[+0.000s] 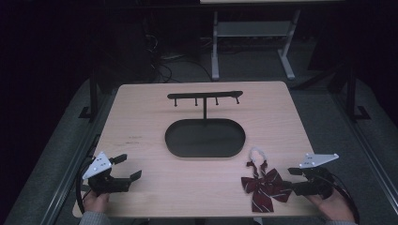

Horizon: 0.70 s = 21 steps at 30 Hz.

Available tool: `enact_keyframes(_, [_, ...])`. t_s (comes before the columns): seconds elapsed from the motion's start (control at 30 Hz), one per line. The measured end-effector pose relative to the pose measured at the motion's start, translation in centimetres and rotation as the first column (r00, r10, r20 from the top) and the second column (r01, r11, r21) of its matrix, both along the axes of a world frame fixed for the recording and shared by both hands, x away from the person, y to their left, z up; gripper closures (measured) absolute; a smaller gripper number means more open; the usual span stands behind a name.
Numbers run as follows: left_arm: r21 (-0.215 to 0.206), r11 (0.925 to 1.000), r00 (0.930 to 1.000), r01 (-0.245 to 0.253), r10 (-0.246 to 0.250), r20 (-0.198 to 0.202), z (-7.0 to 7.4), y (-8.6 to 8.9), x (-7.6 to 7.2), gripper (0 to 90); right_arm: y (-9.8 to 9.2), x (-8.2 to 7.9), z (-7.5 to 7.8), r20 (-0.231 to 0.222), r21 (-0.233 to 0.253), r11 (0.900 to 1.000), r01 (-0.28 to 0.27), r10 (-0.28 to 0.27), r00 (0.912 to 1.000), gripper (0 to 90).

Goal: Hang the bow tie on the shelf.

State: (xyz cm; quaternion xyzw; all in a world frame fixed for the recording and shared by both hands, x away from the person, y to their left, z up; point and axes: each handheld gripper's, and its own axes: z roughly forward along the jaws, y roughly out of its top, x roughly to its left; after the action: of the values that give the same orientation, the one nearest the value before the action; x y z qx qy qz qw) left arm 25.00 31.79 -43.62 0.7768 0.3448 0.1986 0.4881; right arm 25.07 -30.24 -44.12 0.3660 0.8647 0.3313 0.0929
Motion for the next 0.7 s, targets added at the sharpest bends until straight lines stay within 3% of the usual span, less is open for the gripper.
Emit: enact_keyframes(0.7, [0.005, 1.0000, 1.0000, 0.006, -0.006, 0.000, 0.0, 0.0, 0.0, 13.1, 3.1, 3.3, 2.9, -0.042, -0.062, 0.993, -0.097, 0.095, 0.9946, 40.0])
